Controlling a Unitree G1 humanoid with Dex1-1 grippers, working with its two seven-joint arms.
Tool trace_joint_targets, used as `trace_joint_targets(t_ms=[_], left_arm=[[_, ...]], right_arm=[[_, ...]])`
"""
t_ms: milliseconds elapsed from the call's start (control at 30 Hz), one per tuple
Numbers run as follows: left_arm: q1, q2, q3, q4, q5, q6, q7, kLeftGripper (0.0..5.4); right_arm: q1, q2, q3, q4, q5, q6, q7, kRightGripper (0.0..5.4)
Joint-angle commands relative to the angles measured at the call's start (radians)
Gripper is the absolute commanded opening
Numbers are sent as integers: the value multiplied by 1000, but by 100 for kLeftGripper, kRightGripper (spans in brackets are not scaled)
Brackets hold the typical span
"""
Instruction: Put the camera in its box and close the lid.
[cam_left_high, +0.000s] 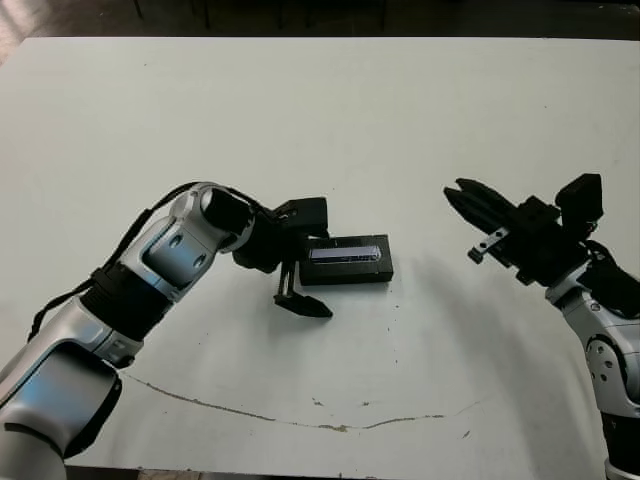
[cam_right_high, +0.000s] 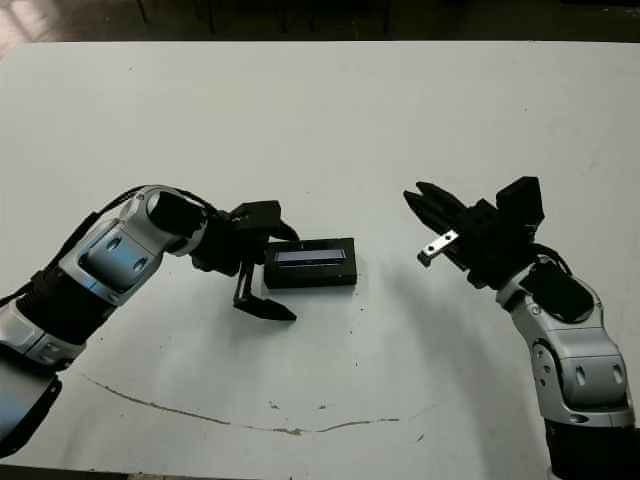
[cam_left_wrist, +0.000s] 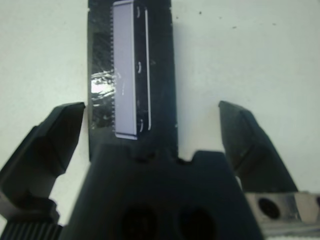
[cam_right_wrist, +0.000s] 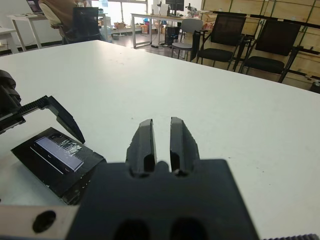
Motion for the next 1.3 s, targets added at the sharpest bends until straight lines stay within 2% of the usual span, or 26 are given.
trace_joint_targets(t_ms=[33, 267, 433, 533, 700, 833, 933, 1000, 1067, 1167, 1300], left_arm=[[61, 31, 38, -27, -15, 11, 18, 538], [171, 93, 205, -121, -78, -20, 96, 538], [207, 164, 263, -158, -94, -8, 98, 538], [236, 200, 278, -162, -96, -54, 96, 538], [299, 256, 315, -185, -109, -82, 98, 538], [364, 273, 405, -235, -165, -49, 142, 538], [429, 211, 511, -318, -234, 18, 268, 529], [491, 87, 587, -395, -283, 29, 431, 501], [544, -32, 617, -470, -296, 1, 585, 453], [594, -173, 594, -566, -301, -25, 748, 379], [627, -311, 500, -712, -303, 102, 940, 283]], right_arm=[[10, -6, 1, 13, 5, 11, 10, 0], [17, -9, -2, 9, 9, 15, 11, 0], [17, -15, 0, -1, 8, 31, 5, 0], [11, -16, 0, -2, 12, 50, 1, 0], [6, -14, 0, 14, 7, 22, 19, 0], [3, -18, 0, 13, -3, 21, 16, 0], [0, -20, 2, 16, -8, 19, 17, 0], [-2, -20, 4, 12, -10, 32, 11, 0], [-3, -24, 8, 0, -18, 49, -1, 0], [-1, -22, 9, -11, -20, 52, -8, 0], [0, -19, 0, -20, -22, 47, -21, 0]])
